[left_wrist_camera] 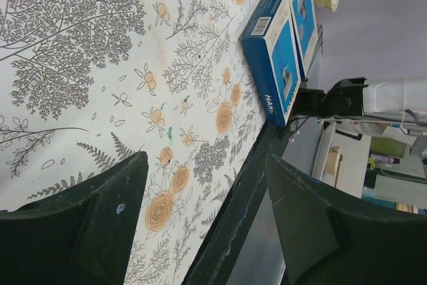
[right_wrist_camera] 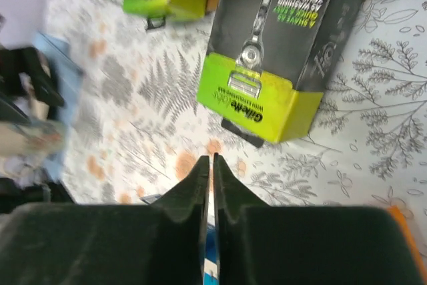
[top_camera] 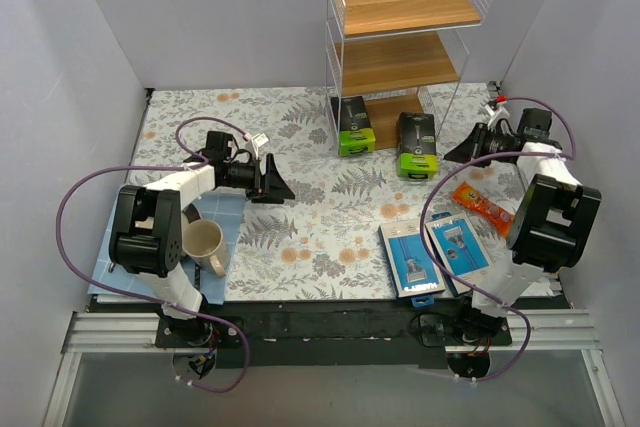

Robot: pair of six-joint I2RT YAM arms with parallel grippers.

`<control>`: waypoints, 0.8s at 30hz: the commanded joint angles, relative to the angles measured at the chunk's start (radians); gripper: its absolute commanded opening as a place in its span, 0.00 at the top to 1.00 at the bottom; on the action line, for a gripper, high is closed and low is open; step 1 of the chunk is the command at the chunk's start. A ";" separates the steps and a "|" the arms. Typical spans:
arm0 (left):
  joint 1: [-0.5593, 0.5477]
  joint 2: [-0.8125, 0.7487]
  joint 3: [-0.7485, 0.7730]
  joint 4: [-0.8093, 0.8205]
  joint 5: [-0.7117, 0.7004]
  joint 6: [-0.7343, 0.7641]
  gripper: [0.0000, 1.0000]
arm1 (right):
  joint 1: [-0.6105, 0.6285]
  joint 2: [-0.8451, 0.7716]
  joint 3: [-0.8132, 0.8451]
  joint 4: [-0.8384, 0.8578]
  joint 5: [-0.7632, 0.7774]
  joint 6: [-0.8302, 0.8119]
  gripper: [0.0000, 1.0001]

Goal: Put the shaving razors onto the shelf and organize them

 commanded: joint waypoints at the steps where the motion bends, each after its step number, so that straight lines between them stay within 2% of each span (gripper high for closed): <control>1: -0.001 -0.067 -0.016 0.054 -0.055 -0.051 0.32 | 0.078 -0.093 -0.066 -0.143 0.147 -0.364 0.97; 3: -0.001 -0.080 -0.025 0.066 -0.064 -0.074 0.34 | 0.111 -0.121 -0.097 -0.114 0.211 -0.432 0.99; 6: -0.001 -0.094 -0.035 0.068 -0.079 -0.098 0.44 | 0.158 -0.136 -0.143 -0.010 0.268 -0.346 0.99; 7: -0.001 -0.097 -0.039 0.068 -0.078 -0.096 0.61 | 0.181 -0.132 -0.150 0.013 0.281 -0.318 0.99; 8: -0.001 -0.100 -0.042 0.063 -0.084 -0.098 0.70 | 0.192 -0.130 -0.155 0.032 0.310 -0.271 0.99; 9: -0.001 -0.102 -0.046 0.062 -0.082 -0.098 0.79 | 0.201 -0.126 -0.161 0.075 0.325 -0.251 0.99; 11: -0.001 -0.105 -0.048 0.056 -0.082 -0.095 0.89 | 0.227 -0.124 -0.180 0.109 0.347 -0.220 0.99; 19: 0.001 -0.090 -0.031 0.007 -0.120 -0.042 0.90 | 0.246 -0.057 -0.189 0.219 0.427 -0.065 0.99; 24: 0.001 -0.074 -0.014 -0.032 -0.134 0.000 0.90 | 0.255 -0.015 -0.175 0.254 0.462 -0.039 0.99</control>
